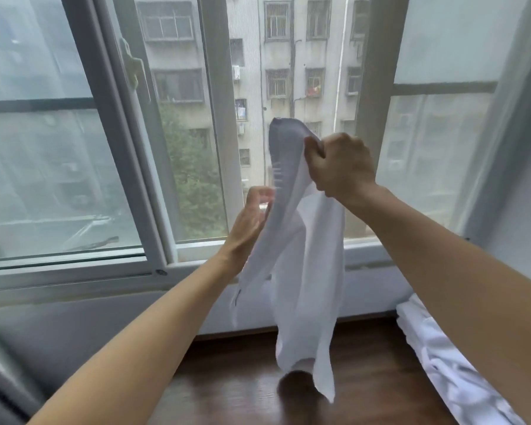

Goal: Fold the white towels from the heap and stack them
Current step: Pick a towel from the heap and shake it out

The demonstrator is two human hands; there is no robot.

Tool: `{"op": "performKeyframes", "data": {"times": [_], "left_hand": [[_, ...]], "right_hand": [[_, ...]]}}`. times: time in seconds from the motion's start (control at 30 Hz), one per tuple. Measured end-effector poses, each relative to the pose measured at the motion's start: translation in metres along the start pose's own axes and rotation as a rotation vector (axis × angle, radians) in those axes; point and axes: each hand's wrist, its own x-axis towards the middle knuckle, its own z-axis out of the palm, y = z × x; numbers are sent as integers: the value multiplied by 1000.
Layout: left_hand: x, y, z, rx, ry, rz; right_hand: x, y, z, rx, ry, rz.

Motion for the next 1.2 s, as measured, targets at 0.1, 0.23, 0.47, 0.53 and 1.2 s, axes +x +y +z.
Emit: {"op": "performKeyframes", "data": {"times": [0.1,0.23,0.47,0.53,1.2], "left_hand": [[-12,-6,14,213,-63,163],[-15,-4,24,419,-145,211],[-33,-23,69,767,-144,431],[-30,-40,89,870,-60,422],[44,-35,103,510,81,-95]], "right_hand": [[4,-4,-2,0,44,36],[12,1,-9,-60,75,55],[30,21,-39,-63,100,153],[36,25,-47,-38,103,158],[47,64,-92,706,-181,-11]]}}
